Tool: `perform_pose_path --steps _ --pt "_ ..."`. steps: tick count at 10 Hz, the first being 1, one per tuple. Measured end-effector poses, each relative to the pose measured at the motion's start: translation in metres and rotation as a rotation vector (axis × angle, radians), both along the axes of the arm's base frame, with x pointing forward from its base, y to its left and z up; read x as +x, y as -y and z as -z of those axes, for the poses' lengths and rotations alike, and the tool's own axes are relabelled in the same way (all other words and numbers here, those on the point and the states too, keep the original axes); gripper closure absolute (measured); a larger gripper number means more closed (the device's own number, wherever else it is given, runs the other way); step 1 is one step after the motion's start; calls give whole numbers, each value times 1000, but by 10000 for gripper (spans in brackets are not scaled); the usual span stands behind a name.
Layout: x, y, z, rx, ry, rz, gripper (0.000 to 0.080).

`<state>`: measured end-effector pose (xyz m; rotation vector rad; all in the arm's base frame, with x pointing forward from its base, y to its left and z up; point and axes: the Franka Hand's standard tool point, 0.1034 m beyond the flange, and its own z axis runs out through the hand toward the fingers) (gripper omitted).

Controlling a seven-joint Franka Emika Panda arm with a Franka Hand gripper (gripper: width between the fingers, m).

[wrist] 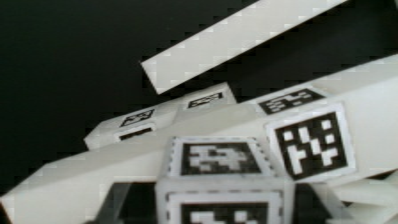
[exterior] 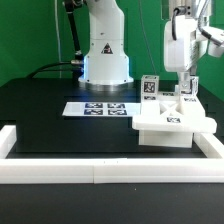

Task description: Assemble chair

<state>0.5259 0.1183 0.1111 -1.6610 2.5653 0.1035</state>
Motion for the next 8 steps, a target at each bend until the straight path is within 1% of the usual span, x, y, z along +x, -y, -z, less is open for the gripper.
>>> perform_pose_path --steps 1,2,3,4,5,8 --pt "0 0 0 -1 0 -15 430" --pt "-1 -1 1 -1 -1 -59 248" --pt "-1 -1 1 -2 1 -76 179" --pt "-2 -1 1 -6 10 -173 179" --pt "-2 0 1 -9 19 -267 156" --pt "1 1 -1 -17 52 -571 151"
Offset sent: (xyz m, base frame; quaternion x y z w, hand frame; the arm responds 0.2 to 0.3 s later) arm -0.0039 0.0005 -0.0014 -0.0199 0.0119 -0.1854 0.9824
